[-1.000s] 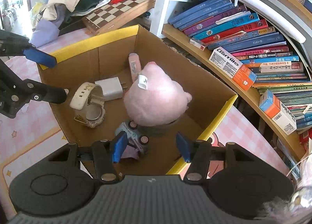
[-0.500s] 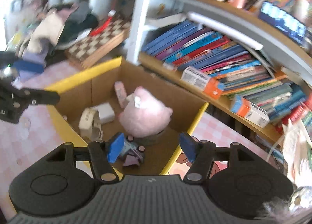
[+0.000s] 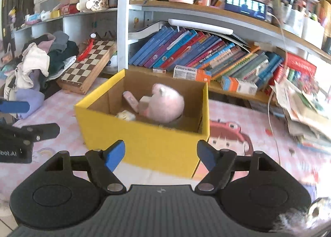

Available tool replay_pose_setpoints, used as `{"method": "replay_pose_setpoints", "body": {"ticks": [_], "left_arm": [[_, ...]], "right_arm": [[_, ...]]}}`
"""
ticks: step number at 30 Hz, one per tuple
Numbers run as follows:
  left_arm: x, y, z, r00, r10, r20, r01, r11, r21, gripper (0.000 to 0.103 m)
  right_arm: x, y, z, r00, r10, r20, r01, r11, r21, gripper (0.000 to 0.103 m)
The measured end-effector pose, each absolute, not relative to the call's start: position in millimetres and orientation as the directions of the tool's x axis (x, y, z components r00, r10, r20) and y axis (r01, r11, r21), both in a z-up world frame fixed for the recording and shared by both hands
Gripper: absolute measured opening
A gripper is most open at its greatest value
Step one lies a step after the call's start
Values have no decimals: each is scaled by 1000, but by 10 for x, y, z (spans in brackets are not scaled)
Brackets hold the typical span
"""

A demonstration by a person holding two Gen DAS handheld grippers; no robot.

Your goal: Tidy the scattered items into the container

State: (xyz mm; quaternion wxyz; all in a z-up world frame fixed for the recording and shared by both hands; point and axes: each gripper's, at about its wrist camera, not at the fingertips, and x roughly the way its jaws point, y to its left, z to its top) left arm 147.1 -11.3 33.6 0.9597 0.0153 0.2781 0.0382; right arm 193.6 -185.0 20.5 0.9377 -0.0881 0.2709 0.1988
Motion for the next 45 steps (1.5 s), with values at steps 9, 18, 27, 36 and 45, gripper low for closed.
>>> {"method": "replay_pose_setpoints", "body": {"ticks": [9, 18, 27, 36, 45], "left_arm": [[826, -13, 162, 818, 93, -568, -78, 996, 50, 93], [483, -104, -63, 777, 67, -626, -32, 997, 67, 93], [289, -166, -114, 770, 76, -634, -12, 994, 104, 95], [228, -146, -89, 773, 84, -629, -34, 995, 92, 95], [241, -209, -94, 768, 83, -635, -12, 993, 115, 96]], "right_arm": [[1076, -1778, -58, 757, 272, -595, -384, 921, -68, 85], [590, -1732, -222, 748, 235, -621, -355, 932, -74, 94], [389, -1759, -271, 744, 206, -636, -319, 945, -66, 98], [276, -1676, -259, 738, 212, -640, -360, 926, -109, 99], [237, -1695, -246, 743, 207, -636, -358, 926, -116, 99]]}}
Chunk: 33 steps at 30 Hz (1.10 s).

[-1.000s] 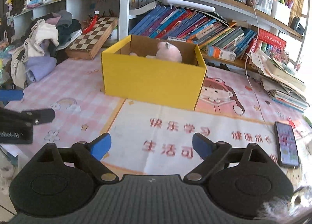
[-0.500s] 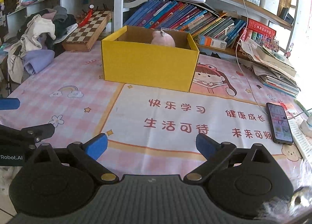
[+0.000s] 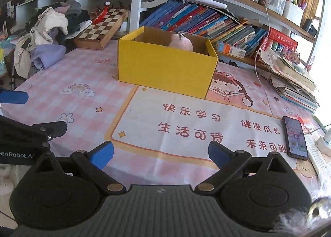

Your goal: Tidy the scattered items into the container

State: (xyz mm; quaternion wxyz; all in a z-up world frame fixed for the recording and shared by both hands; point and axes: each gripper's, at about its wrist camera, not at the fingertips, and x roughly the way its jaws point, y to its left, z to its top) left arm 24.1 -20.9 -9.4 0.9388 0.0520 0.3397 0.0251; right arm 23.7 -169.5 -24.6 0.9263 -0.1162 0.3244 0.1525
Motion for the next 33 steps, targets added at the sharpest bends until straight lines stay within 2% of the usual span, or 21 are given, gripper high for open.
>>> {"method": "replay_pose_setpoints", "body": {"ticks": [17, 33], "left_arm": [[221, -163, -110, 757, 85, -648, -27, 995, 99, 103], [233, -129, -115, 755, 88, -650, -32, 995, 98, 103]], "right_arm": [[235, -1690, -257, 734, 203, -648, -352, 930, -107, 102], [249, -1650, -262, 734, 195, -650, -349, 930, -115, 103]]}}
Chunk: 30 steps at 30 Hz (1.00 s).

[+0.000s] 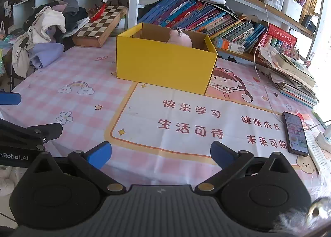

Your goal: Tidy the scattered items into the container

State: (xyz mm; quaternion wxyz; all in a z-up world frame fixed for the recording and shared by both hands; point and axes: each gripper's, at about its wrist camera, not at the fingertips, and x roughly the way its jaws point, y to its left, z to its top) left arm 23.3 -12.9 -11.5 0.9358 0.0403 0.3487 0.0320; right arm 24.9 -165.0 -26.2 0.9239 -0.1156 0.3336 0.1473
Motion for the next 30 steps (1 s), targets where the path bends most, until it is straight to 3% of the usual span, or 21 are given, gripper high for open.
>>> {"method": "replay_pose_setpoints", "body": {"ticks": [30], "left_arm": [[268, -185, -125, 745, 64, -664, -22, 997, 72, 103]], "right_arm": [[286, -1732, -309, 723, 180, -667, -332, 937, -108, 103]]}}
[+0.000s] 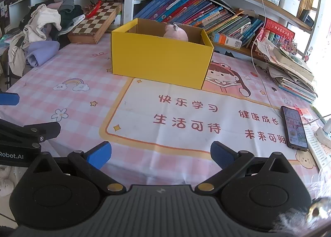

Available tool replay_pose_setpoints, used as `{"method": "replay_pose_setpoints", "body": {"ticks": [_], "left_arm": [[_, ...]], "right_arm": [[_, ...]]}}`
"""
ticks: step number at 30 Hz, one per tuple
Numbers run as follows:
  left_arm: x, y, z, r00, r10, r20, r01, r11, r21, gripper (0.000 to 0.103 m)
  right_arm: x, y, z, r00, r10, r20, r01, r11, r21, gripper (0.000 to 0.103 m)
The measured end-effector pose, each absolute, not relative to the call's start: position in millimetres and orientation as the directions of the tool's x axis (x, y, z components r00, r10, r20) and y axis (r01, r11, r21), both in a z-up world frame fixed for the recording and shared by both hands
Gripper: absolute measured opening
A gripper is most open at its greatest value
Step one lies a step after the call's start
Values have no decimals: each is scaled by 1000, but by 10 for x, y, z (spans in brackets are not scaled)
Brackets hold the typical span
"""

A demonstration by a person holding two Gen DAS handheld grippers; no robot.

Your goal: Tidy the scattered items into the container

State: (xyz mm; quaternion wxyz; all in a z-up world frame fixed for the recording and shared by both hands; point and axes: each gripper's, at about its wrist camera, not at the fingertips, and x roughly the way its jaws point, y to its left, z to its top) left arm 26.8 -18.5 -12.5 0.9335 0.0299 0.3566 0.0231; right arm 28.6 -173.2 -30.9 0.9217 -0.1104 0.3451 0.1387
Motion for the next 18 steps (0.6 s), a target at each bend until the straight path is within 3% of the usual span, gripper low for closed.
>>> {"method": "replay_pose_setpoints", "body": {"ticks": [18], "left_arm": [[288, -238, -129, 742, 46, -669, -13, 998, 55, 103]], "right_arm": [[315, -1786, -329, 715, 180, -676, -329, 939, -97, 103]]}}
